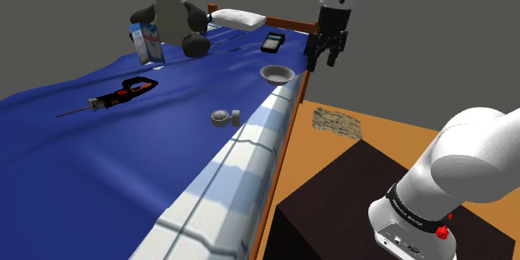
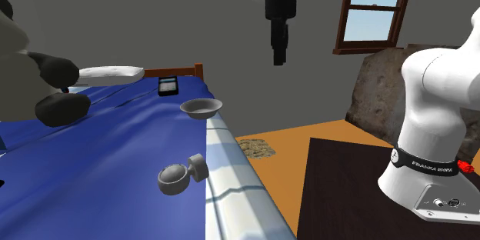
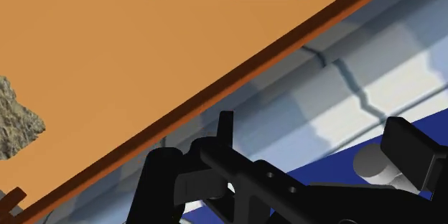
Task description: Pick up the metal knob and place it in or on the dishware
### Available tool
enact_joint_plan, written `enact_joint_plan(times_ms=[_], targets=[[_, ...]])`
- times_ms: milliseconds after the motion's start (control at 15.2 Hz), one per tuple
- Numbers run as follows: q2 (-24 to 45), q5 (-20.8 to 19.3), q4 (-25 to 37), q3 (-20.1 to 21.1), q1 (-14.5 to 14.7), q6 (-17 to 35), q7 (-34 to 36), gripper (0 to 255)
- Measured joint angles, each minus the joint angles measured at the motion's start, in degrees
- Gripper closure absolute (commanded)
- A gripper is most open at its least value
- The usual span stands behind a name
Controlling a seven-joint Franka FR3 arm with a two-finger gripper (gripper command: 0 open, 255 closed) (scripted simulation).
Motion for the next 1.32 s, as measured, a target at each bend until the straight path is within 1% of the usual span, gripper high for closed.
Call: enact_joint_plan(times_ms=[66,330,594,726,924,1320], targets=[[3.02,0.16,1.61,0.07,0.65,1.22,-1.12,0],[11.6,0.69,5.55,0.78,2.93,4.89,-5.33,0],[19.23,1.08,9.42,1.94,4.96,7.77,-9.2,0],[24.16,1.24,12.98,2.73,5.98,8.75,-10.88,0],[29.65,1.17,16.31,3.83,7.18,10.28,-13.6,0],[40.93,0.23,25.19,6.62,9.89,11.5,-17.71,0]])
